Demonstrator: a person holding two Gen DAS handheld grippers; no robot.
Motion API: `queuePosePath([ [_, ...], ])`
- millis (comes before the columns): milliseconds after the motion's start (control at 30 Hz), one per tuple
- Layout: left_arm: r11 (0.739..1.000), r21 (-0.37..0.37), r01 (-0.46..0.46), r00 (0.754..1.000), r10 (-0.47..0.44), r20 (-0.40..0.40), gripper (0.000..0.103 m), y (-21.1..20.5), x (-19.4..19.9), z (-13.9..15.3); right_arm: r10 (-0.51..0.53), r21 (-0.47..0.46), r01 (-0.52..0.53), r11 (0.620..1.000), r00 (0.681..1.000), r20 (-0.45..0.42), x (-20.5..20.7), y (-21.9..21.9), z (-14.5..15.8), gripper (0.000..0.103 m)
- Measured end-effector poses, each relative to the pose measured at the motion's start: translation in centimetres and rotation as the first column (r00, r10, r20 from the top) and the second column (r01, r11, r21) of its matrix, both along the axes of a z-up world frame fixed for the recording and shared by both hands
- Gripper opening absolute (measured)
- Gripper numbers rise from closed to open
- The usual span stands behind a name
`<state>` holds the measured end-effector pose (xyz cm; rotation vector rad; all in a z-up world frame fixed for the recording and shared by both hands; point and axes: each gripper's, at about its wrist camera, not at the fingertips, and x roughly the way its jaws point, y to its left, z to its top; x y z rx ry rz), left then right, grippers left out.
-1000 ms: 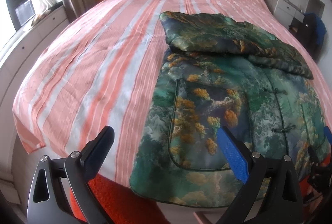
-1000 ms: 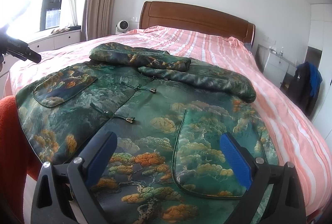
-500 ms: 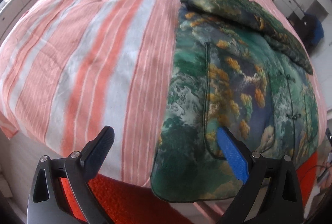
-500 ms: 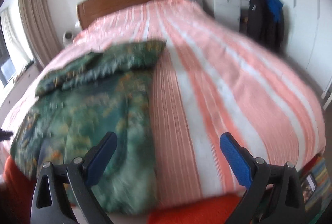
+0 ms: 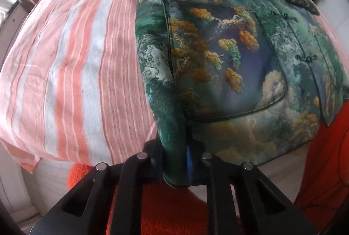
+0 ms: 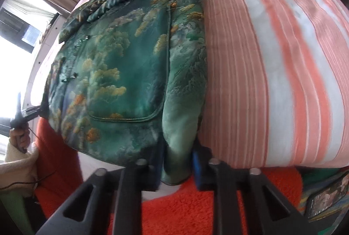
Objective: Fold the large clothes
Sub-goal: 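Grasp the jacket hem with the left gripper while the right gripper grasps it too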
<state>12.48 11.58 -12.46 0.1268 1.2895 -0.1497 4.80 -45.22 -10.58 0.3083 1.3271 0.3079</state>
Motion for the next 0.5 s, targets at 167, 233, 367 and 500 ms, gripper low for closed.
queuePosePath([
  [167,0.966,-0.254,-0.053,0.995,0.072,0.064,0.01,2.0,1.5,6.9,-0.021,0.212,0.012,0.977,0.999,0.042,0.7,-0.7,4.3,0.013],
  [233,0.936,-0.348,-0.055,0.989,0.099,0.109,0.01,3.0,3.3,9.8,-0.038,0.281,0.011,0.96,0.995,0.09,1.7,-1.3,6.8,0.013],
  [367,0.902,-0.43,-0.039,0.96,0.154,0.235,0.01,3.8,11.5,15.1,-0.088,0.338,0.002,0.941,0.967,0.239,7.3,-2.4,12.0,0.012],
  [500,0.915,-0.392,-0.097,0.922,0.231,0.311,0.01,2.9,22.2,16.5,-0.124,0.283,0.019,0.959,0.926,0.358,17.1,-3.0,14.5,0.012],
])
